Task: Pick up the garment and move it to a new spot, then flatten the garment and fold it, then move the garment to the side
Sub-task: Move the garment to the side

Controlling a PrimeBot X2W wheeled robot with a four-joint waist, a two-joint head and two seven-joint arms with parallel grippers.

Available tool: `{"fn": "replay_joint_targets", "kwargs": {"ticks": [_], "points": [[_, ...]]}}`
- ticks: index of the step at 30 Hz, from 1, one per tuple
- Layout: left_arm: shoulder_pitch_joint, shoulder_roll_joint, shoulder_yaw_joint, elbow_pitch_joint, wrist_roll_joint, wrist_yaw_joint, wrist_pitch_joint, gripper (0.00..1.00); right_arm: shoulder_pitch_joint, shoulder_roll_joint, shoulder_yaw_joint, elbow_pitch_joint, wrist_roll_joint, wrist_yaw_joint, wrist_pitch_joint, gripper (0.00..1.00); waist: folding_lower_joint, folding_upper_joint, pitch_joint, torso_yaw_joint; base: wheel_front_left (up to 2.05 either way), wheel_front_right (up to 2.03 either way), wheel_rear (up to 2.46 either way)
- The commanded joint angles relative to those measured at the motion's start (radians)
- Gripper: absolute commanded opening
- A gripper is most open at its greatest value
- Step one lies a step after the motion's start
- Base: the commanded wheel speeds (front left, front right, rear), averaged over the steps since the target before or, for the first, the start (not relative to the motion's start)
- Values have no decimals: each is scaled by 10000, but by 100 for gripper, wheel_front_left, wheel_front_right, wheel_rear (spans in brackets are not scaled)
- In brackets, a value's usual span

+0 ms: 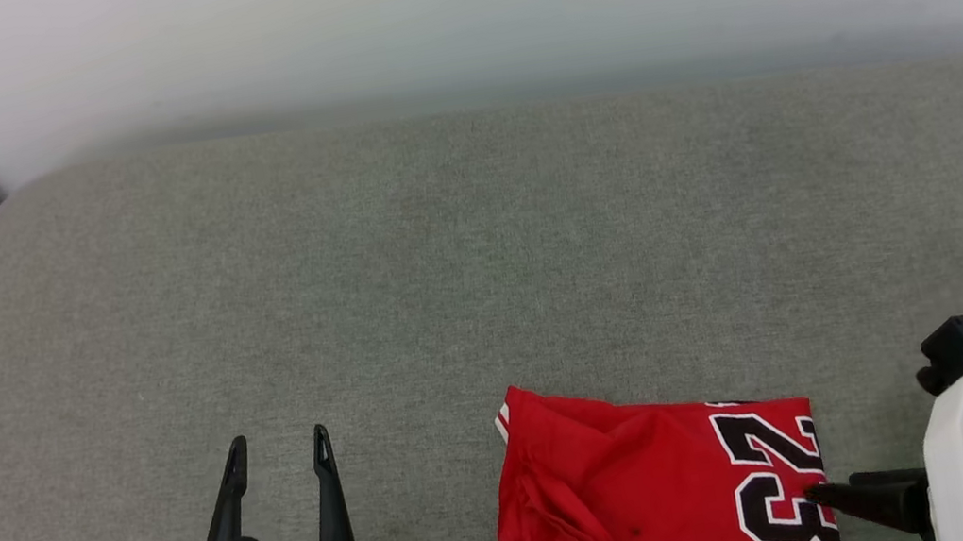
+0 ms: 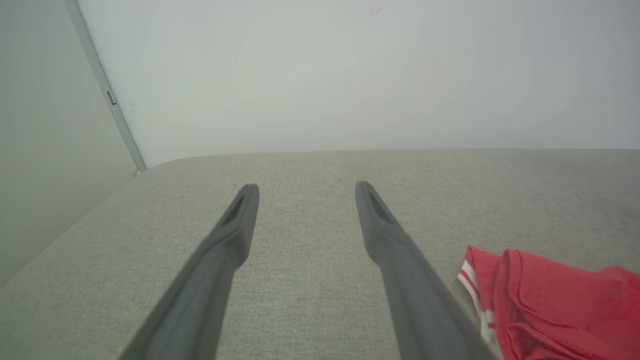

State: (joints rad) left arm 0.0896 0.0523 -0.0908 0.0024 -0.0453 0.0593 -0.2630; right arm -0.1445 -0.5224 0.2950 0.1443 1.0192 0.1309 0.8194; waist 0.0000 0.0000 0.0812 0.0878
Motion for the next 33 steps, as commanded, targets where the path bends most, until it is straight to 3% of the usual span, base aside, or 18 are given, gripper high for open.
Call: {"fn": "replay_joint_targets", "kwargs": {"ticks": [1,12,18,20,21,28,33], "points": [[-237,-20,-32,-16,22,-31,-21,100,-145,122,108,81,119,-4,45,100,0,0,434,97,0,0,0],[-927,-24,-324,114,-116,45,-21,100,-654,666,1279,950,308,-10,-240,100,0,0,1269,383,0,0,0],[-1065,-26,-477,162,-220,125,-21,100,-806,638,2000,1309,263,-15,-406,100,0,0,1431,570,0,0,0],[-1101,-25,-500,182,-266,138,-21,100,-927,705,2103,1315,323,-15,-637,38,0,0,1460,620,0,0,0],[-1112,-26,-519,189,-283,158,-21,100,-986,692,2224,1273,348,-15,-665,0,0,0,1471,641,0,0,0],[-884,-22,-513,332,-277,204,-21,100,-1432,231,2676,781,556,-9,-1235,0,0,0,1117,629,0,0,0],[-473,-24,-344,347,-289,249,-21,100,-1802,-501,3157,140,368,-6,-1509,0,0,0,469,180,0,0,0]]}}
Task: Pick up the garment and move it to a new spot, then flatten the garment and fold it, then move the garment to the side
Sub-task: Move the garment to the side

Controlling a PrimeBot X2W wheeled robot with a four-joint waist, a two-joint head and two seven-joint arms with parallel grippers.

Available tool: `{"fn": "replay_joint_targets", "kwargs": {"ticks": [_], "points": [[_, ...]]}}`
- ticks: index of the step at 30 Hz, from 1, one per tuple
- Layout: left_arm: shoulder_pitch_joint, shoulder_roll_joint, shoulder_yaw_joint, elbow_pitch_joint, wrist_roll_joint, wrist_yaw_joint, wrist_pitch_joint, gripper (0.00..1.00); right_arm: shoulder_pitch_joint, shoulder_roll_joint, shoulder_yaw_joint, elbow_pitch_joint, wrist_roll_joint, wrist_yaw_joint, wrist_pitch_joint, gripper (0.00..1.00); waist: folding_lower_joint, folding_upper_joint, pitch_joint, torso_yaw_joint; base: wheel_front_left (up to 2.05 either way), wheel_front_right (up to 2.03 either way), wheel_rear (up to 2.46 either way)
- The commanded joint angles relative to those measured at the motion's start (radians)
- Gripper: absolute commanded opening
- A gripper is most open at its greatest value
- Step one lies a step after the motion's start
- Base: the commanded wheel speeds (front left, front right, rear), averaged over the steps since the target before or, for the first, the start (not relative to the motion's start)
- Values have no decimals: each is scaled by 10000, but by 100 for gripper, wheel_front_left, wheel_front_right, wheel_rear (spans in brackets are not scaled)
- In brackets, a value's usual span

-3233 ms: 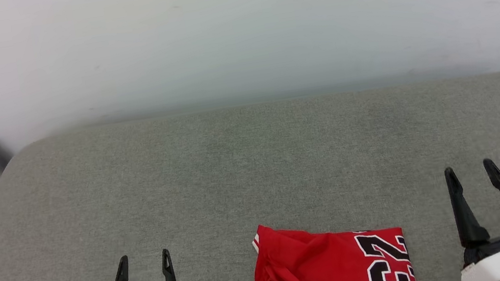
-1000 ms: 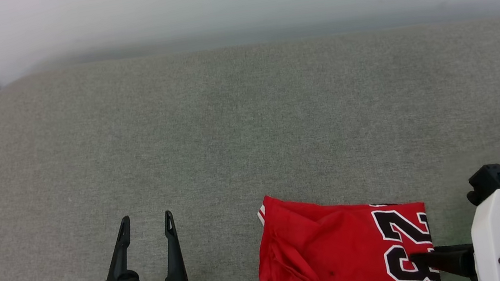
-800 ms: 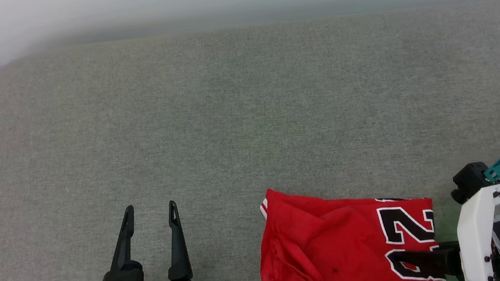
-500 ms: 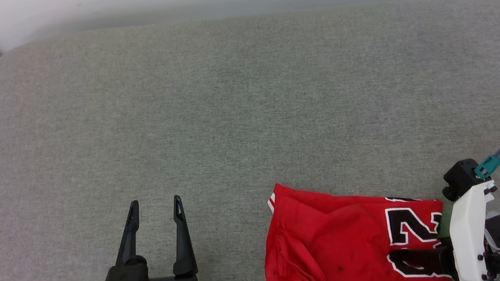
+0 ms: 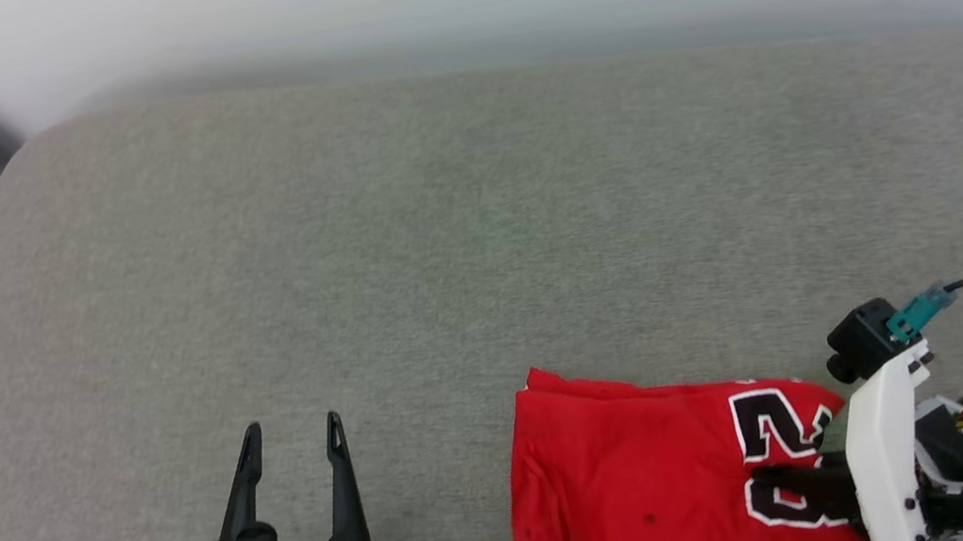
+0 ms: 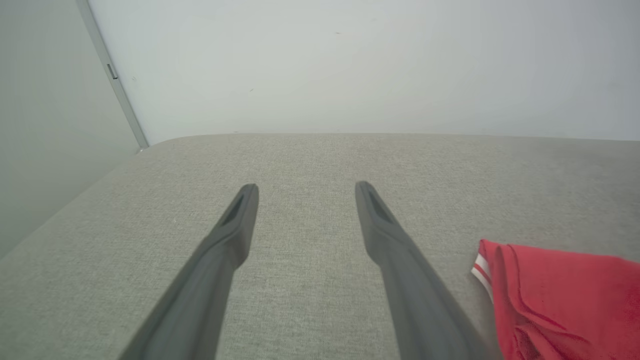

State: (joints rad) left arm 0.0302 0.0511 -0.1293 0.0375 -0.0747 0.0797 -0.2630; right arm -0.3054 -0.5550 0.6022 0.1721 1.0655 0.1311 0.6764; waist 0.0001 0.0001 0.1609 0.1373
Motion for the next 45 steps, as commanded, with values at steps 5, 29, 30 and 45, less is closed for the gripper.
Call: {"fn": "replay_joint_targets", "kwargs": {"ticks": [5,29,30,45], "points": [[503,-11,275,-170,-127,91,-21,100,-796,-1206,600,-960,-423,-8,-28,0,-1,-1,-610,-1208,0,0,0],[-1171,422,766,-1199,568,-246,-21,100,-4369,-4542,55,2197,-2765,-9,-1475,0,-1,-1,2731,-3808,0,0,0],[-1266,455,758,-1247,585,-270,-21,100,-4458,-4569,-95,2485,-2810,-9,-1629,0,-1,-1,2869,-3743,0,0,0],[-1553,550,862,-1794,617,-135,-21,100,-4958,-3534,-1610,5539,-4156,-9,-2611,100,-1,-1,3472,-3340,0,0,0]]}}
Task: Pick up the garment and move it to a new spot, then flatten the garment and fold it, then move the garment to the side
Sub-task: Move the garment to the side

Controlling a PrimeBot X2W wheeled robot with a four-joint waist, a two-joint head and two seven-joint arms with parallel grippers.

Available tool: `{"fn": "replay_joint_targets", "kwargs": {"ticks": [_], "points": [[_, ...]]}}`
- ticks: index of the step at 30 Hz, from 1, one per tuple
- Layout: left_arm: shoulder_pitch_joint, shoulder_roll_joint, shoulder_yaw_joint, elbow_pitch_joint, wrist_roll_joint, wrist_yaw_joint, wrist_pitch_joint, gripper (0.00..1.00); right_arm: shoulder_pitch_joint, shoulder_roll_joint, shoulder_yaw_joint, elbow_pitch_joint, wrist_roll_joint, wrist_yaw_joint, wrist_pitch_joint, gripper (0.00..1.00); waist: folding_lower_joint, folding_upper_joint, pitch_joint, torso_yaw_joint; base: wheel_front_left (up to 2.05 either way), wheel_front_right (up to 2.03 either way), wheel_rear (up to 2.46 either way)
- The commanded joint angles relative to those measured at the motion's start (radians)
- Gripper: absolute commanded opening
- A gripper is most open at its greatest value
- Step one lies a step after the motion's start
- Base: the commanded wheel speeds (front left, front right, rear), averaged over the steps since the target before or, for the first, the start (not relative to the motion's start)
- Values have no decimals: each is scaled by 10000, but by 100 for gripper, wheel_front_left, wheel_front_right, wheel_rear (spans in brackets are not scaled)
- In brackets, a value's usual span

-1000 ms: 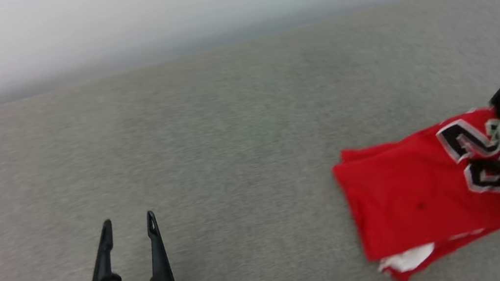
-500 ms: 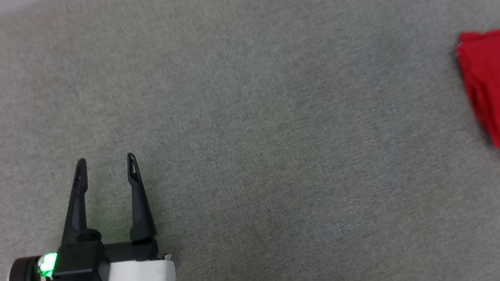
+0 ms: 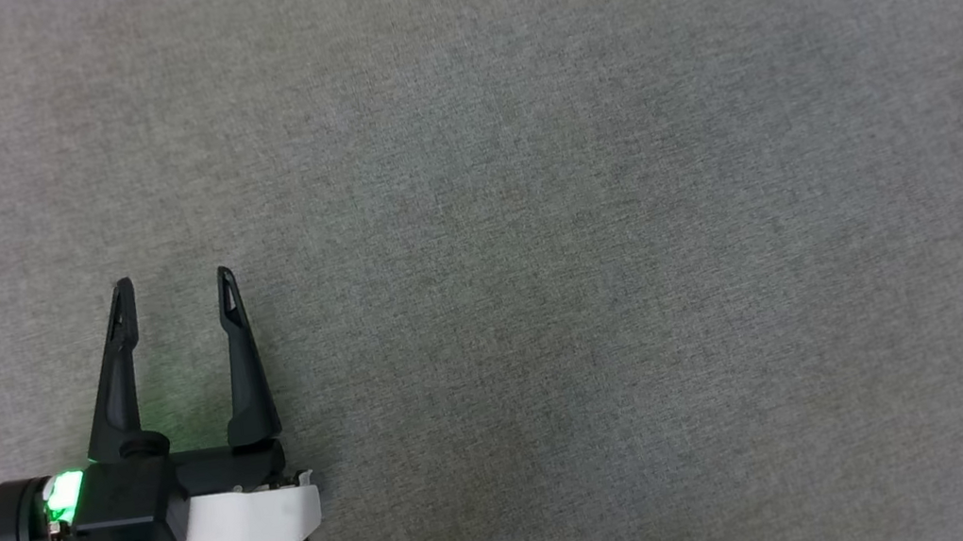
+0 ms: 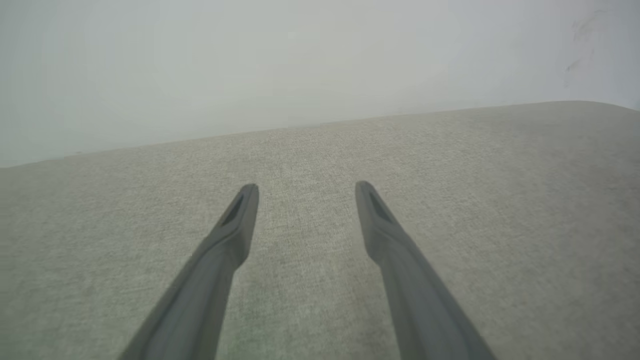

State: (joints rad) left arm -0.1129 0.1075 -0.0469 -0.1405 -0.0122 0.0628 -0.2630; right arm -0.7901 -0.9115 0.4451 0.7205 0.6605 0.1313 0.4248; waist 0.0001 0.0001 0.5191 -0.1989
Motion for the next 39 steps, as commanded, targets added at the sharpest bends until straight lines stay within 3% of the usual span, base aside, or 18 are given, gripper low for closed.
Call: {"fn": "replay_joint_targets", "kwargs": {"ticks": [1,4,11,18,27,33,39], "points": [[-85,-31,32,22,-29,50,-21,100,-141,117,-134,211,-269,-11,-213,100,-1,-1,-237,38,0,0,0],[105,-101,-3,122,-116,85,-21,100,-161,245,-344,529,-1053,-11,-865,100,-1,-1,-764,143,0,0,0],[680,-296,51,268,-355,257,-21,100,-337,560,-1289,126,-3761,-11,-4094,100,-1,-1,-1964,373,0,0,0],[1162,-421,58,424,-527,408,-21,100,211,1976,-2944,-867,-5423,-11,-6435,100,-1,-1,-2861,912,0,0,0],[1736,-507,-71,799,-605,399,-21,100,1970,4539,-4509,-3699,-5988,-11,-6898,100,-1,-1,-3850,1688,0,0,0],[1970,-533,-155,1091,-613,307,-21,100,3817,6190,-4678,-5322,-6010,-10,-6890,100,-1,-1,-4367,2167,0,0,0],[2178,-541,-202,1353,-571,183,-21,100,5642,7313,-4607,-5853,-5678,-10,-6893,100,-1,-1,-4851,2478,0,0,0]]}}
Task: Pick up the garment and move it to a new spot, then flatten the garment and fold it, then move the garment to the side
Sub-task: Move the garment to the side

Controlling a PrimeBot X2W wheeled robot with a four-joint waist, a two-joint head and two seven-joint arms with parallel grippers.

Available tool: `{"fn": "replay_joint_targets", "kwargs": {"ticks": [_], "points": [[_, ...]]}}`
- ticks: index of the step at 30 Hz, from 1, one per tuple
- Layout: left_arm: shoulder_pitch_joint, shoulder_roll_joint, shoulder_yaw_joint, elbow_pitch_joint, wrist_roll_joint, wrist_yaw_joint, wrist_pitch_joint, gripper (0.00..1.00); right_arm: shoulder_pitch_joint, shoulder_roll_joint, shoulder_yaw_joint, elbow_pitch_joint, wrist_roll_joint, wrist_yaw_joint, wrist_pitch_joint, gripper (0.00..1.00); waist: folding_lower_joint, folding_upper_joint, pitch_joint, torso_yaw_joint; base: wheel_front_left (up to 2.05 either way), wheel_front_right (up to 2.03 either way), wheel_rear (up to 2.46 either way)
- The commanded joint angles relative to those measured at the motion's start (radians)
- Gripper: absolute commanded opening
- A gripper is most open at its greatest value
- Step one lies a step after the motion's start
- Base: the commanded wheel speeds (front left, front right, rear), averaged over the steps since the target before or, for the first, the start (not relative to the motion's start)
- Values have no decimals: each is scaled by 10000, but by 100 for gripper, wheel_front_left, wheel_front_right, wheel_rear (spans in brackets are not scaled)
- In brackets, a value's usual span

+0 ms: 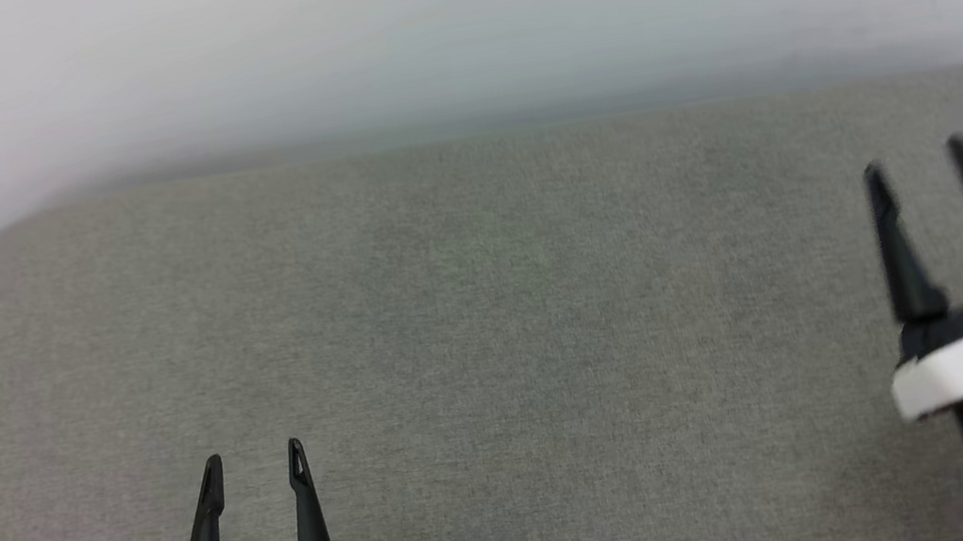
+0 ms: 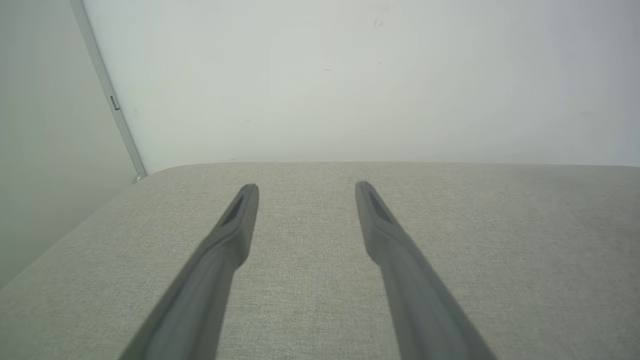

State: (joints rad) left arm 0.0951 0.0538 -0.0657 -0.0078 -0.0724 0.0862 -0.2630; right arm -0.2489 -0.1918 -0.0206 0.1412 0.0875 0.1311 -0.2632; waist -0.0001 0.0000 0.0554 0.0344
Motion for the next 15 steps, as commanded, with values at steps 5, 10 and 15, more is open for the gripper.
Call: {"fn": "replay_joint_targets", "kwargs": {"ticks": [5,10,15], "points": [[325,-6,-38,210,77,-168,-21,100,1490,813,-122,-87,222,-8,-14,100,1,0,-578,293,0,0,0],[466,-12,-74,297,124,-251,-21,100,2572,1241,-292,-475,231,-8,-14,100,1,0,-802,373,0,0,0],[585,-16,-139,386,139,-336,-21,100,3330,1380,-455,-905,286,-8,-14,100,1,0,-958,450,0,0,0]]}}
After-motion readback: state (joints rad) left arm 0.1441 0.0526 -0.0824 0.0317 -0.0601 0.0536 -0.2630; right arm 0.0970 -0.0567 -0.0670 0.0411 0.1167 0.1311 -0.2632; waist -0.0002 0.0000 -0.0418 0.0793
